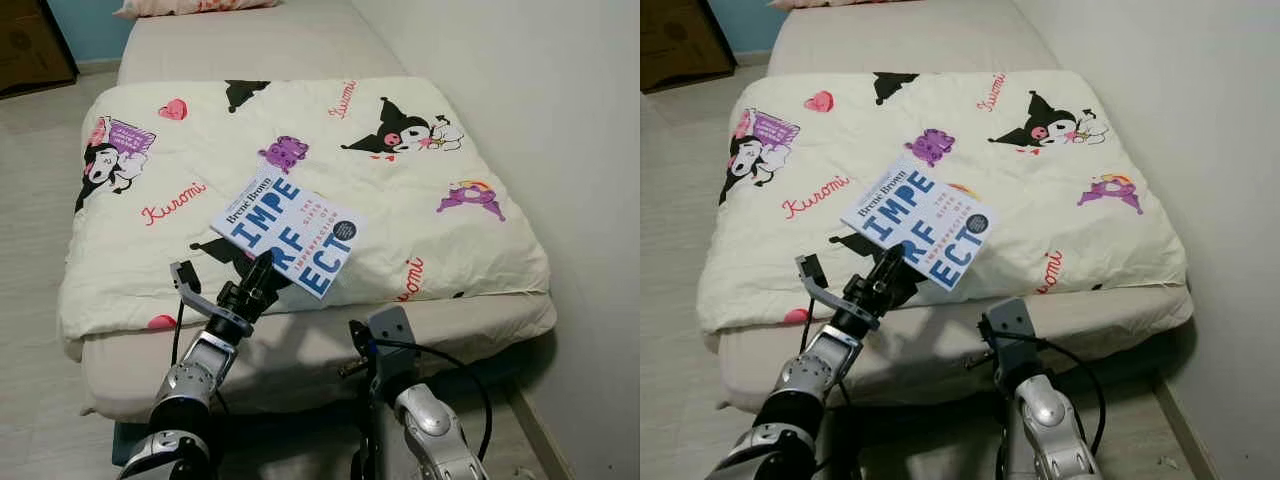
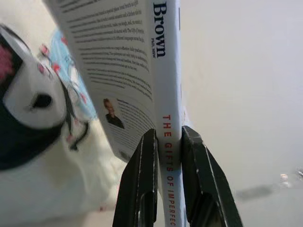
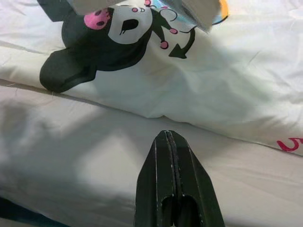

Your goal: Clean up the room

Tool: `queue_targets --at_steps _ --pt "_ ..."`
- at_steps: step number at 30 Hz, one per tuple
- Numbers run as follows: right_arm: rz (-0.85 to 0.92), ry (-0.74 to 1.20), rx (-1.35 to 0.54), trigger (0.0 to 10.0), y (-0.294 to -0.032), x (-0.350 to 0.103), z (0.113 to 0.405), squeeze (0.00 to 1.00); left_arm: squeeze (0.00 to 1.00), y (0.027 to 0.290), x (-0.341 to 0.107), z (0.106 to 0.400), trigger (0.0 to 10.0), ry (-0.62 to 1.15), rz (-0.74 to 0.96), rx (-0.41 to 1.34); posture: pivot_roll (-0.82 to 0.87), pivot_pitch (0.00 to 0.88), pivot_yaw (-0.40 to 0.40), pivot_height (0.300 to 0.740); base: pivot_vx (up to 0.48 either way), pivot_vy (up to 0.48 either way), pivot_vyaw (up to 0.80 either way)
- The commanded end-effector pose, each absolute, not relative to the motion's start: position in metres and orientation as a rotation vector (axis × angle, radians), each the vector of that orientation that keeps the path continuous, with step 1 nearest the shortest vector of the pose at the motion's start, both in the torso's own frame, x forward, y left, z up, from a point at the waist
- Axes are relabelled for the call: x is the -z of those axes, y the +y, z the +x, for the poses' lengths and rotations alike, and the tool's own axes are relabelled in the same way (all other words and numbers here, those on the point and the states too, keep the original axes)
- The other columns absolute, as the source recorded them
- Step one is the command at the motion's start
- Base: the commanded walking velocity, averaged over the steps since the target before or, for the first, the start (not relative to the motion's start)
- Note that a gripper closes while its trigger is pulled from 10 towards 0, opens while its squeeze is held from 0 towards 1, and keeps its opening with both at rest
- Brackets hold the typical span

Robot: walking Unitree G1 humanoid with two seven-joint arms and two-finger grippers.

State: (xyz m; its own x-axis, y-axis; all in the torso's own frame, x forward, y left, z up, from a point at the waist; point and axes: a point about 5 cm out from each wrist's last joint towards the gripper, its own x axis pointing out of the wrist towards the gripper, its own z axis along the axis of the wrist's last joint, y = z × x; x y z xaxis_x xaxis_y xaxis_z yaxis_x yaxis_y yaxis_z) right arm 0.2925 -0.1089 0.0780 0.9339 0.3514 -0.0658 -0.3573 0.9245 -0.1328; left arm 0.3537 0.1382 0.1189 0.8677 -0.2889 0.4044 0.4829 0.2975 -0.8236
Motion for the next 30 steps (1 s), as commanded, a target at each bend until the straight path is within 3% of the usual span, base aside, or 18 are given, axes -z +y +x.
queue_targets --at_steps 1,7,12,13,14,15,17,18,19,20,21,22,30 --pt "-0.146 0.073 -0.371 10.0 -0.108 -0.071 0.289 0.00 0.00 0.151 -0.111 0.354 0.0 -0.199 -1.151 0.400 -0.16 0.330 -0.017 0.566 0.000 0.000 0.00" --pt "-0.151 0.073 -0.378 10.0 -0.107 -0.070 0.288 0.00 0.00 0.165 -0.081 0.347 0.0 -0.070 -1.051 0.152 -0.16 0.336 -0.018 0.566 0.000 0.000 0.00" --pt "-0.154 0.072 -0.379 10.0 -0.108 -0.071 0.288 0.00 0.00 0.162 -0.068 0.342 0.0 0.014 -1.034 0.123 -0.17 0.336 -0.017 0.566 0.000 0.000 0.00" --pt "-0.155 0.072 -0.378 10.0 -0.108 -0.071 0.288 0.00 0.00 0.159 -0.067 0.341 1.1 0.026 -1.040 0.136 -0.17 0.336 -0.016 0.566 0.000 0.000 0.00" --pt "-0.155 0.072 -0.377 10.0 -0.108 -0.071 0.288 0.00 0.00 0.157 -0.065 0.341 1.1 0.032 -1.044 0.143 -0.17 0.336 -0.016 0.566 0.000 0.000 0.00" --pt "-0.156 0.072 -0.377 10.0 -0.109 -0.071 0.288 0.00 0.00 0.155 -0.064 0.341 3.8 0.044 -1.035 0.136 -0.17 0.336 -0.016 0.566 0.000 0.000 0.00" --pt "-0.158 0.073 -0.377 10.0 -0.109 -0.071 0.288 0.00 0.00 0.155 -0.061 0.340 5.4 0.056 -1.027 0.114 -0.16 0.334 -0.015 0.566 0.000 0.000 0.00" --pt "-0.158 0.074 -0.377 10.0 -0.109 -0.071 0.288 0.00 0.00 0.155 -0.061 0.340 7.8 0.061 -1.024 0.100 -0.16 0.334 -0.015 0.566 0.000 0.000 0.00" --pt "-0.159 0.074 -0.377 10.0 -0.109 -0.071 0.288 0.00 0.05 0.155 -0.060 0.340 9.8 0.064 -1.023 0.092 -0.16 0.334 -0.015 0.566 0.000 0.000 0.00" --pt "-0.159 0.074 -0.377 10.0 -0.109 -0.071 0.288 0.00 0.84 0.156 -0.059 0.340 10.0 0.073 -1.003 0.072 -0.17 0.333 -0.016 0.566 0.000 0.000 0.00" --pt "-0.159 0.074 -0.377 10.0 -0.109 -0.071 0.289 0.00 0.84 0.157 -0.058 0.340 10.0 0.080 -0.987 0.057 -0.17 0.333 -0.016 0.566 0.000 0.000 0.00" --pt "-0.159 0.074 -0.377 10.0 -0.109 -0.071 0.289 0.00 1.00 0.157 -0.058 0.340 10.0 0.084 -0.976 0.048 -0.17 0.333 -0.016 0.566 0.000 0.000 0.00" --pt "-0.162 0.072 -0.376 10.0 -0.109 -0.071 0.289 0.00 1.00 0.167 -0.055 0.340 10.0 0.105 -0.941 -0.017 -0.17 0.330 -0.013 0.566 0.000 0.000 0.00"
